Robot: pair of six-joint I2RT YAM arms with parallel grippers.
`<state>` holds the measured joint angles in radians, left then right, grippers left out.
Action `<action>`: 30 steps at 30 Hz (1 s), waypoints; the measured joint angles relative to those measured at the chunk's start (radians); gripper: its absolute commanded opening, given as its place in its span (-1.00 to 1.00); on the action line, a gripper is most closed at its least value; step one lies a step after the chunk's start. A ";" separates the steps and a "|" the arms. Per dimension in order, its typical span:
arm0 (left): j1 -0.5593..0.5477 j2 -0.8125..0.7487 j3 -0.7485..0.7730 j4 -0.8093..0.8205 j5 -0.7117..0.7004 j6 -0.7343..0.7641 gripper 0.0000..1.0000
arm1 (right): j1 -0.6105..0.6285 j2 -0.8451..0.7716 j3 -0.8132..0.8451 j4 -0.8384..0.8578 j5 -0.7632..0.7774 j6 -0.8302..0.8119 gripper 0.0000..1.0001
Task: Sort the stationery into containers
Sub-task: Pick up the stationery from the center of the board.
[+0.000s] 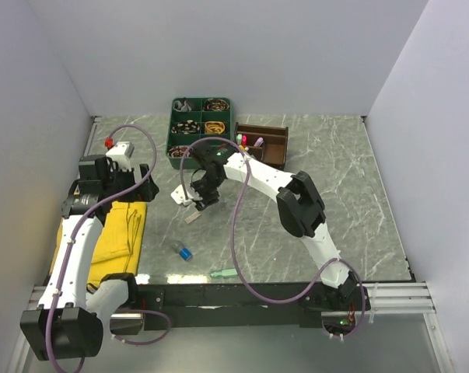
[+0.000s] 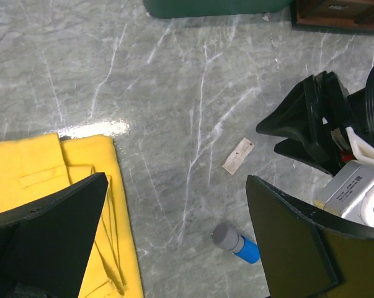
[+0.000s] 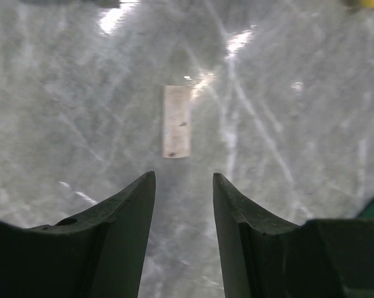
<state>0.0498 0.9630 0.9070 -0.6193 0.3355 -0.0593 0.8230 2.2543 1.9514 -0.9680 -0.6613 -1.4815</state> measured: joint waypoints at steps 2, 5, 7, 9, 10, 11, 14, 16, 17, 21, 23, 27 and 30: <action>0.012 0.001 0.000 0.000 0.001 -0.009 0.99 | 0.006 0.031 0.067 -0.017 0.008 -0.011 0.00; 0.022 0.008 0.000 0.000 0.008 -0.018 0.99 | 0.011 0.064 0.117 -0.019 0.021 -0.022 0.00; 0.026 0.017 0.002 0.001 0.016 -0.032 0.99 | 0.017 0.077 0.123 -0.022 0.029 -0.028 0.00; 0.029 0.026 0.004 0.002 0.023 -0.037 0.99 | 0.023 0.091 0.124 -0.030 0.036 -0.032 -0.01; 0.031 0.031 0.006 0.002 0.027 -0.040 0.99 | 0.028 0.101 0.125 -0.037 0.040 -0.034 -0.01; 0.032 0.035 0.008 0.002 0.031 -0.041 0.99 | 0.031 0.108 0.125 -0.043 0.043 -0.035 -0.01; 0.035 0.040 0.010 0.004 0.037 -0.050 0.99 | 0.037 0.126 0.124 -0.069 0.052 -0.035 -0.01; 0.037 0.044 0.011 0.007 0.042 -0.059 0.99 | 0.039 0.126 0.124 -0.079 0.058 -0.035 -0.02; 0.037 0.048 0.012 0.010 0.045 -0.063 0.99 | 0.039 0.126 0.124 -0.079 0.060 -0.034 -0.02; 0.041 0.055 0.013 0.011 0.056 -0.077 0.99 | 0.043 0.126 0.124 -0.077 0.076 -0.021 -0.02; 0.042 0.060 0.013 0.013 0.061 -0.085 0.99 | 0.043 0.126 0.124 -0.068 0.083 -0.002 -0.02; 0.044 0.065 0.014 0.016 0.069 -0.094 0.99 | 0.046 0.142 0.140 -0.065 0.105 0.031 -0.02; 0.046 0.069 0.016 0.017 0.074 -0.100 0.99 | 0.051 0.172 0.169 -0.063 0.125 0.047 -0.03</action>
<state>0.0959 1.0317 0.9234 -0.6022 0.4095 -0.1589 0.8738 2.4268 2.1208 -1.0313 -0.5365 -1.4342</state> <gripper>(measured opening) 0.995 0.490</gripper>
